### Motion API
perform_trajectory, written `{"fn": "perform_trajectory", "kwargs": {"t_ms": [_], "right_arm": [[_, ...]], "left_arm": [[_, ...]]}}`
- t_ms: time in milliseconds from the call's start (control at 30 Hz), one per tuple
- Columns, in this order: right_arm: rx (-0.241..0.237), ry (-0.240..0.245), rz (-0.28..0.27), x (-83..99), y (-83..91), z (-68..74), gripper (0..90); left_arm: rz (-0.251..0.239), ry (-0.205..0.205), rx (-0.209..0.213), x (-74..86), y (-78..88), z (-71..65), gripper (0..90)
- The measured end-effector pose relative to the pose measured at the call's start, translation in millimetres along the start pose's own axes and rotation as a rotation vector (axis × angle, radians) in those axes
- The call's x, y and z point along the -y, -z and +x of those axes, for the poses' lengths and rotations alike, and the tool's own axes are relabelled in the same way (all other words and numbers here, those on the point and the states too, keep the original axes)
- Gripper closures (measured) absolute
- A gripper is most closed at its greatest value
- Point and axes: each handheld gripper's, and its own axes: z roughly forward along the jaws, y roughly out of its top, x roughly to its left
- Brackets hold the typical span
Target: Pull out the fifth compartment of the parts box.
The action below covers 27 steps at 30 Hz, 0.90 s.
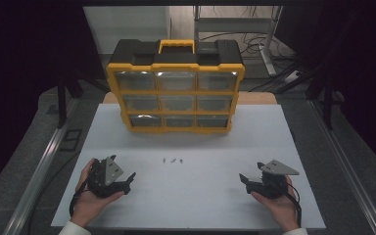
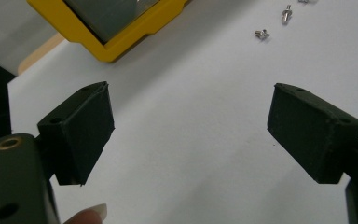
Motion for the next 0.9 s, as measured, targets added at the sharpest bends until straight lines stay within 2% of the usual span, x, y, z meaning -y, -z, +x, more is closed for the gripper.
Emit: {"fn": "perform_trajectory", "kwargs": {"t_ms": [233,400,600,900], "right_arm": [[0.006,0.003,0.007,0.4,-1.5,0.3,20.8],[0.006,-0.001,0.01,0.4,-1.7,0.5,20.8],[0.01,-0.004,0.013,0.8,-1.8,-0.1,21.0],[0.01,-0.006,0.016,0.7,-1.9,0.2,21.1]], "left_arm": [[-0.02,-0.056,-0.011,-2.4,3.0,-5.5,14.2],[-0.025,-0.067,-0.011,-3.7,3.7,-7.8,13.9],[-0.023,-0.108,-0.031,-5.3,4.1,-13.6,13.1],[-0.023,-0.133,-0.07,-5.1,3.1,-16.7,10.9]]}}
